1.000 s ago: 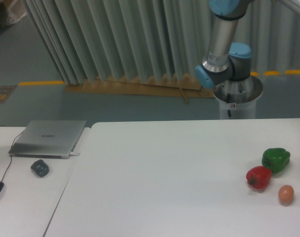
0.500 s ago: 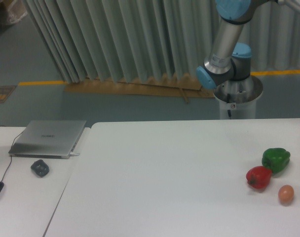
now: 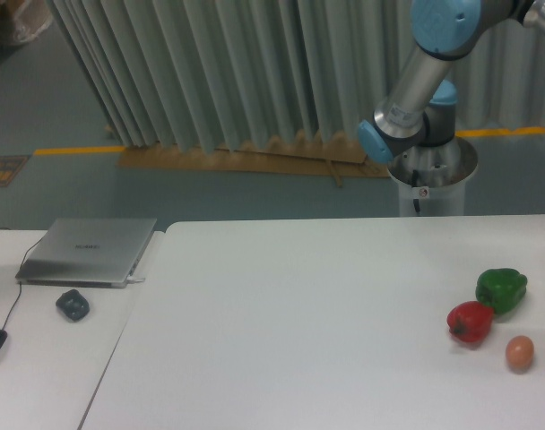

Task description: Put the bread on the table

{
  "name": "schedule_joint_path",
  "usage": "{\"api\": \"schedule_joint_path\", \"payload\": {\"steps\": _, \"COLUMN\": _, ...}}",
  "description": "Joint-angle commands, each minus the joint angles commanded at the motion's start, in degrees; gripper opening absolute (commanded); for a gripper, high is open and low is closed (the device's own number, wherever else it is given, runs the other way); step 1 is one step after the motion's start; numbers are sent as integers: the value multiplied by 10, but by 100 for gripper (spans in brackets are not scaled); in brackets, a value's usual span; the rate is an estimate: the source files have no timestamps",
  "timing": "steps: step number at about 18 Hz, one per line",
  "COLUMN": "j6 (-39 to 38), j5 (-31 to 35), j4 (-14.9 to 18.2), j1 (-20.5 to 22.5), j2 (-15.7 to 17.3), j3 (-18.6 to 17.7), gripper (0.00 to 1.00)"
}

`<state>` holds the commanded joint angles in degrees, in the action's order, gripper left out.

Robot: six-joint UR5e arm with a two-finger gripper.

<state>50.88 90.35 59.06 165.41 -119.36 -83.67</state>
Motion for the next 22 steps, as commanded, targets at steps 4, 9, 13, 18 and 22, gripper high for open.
{"api": "schedule_joint_path", "payload": {"steps": 4, "j6": 1, "j5": -1, "j4": 38, "j1": 1, "j2": 12, "j3": 3, "gripper": 100}}
{"api": "schedule_joint_path", "payload": {"steps": 9, "j6": -1, "j5": -1, "j4": 33, "j1": -1, "j2": 6, "j3": -11, "gripper": 100}}
{"api": "schedule_joint_path", "payload": {"steps": 13, "j6": 3, "j5": -2, "j4": 33, "j1": 2, "j2": 5, "j3": -11, "gripper": 91}}
{"api": "schedule_joint_path", "payload": {"steps": 18, "j6": 13, "j5": -2, "j4": 37, "j1": 4, "j2": 3, "j3": -12, "gripper": 58}}
{"api": "schedule_joint_path", "payload": {"steps": 22, "j6": 11, "j5": 1, "j4": 38, "j1": 4, "j2": 1, "j3": -16, "gripper": 30}}
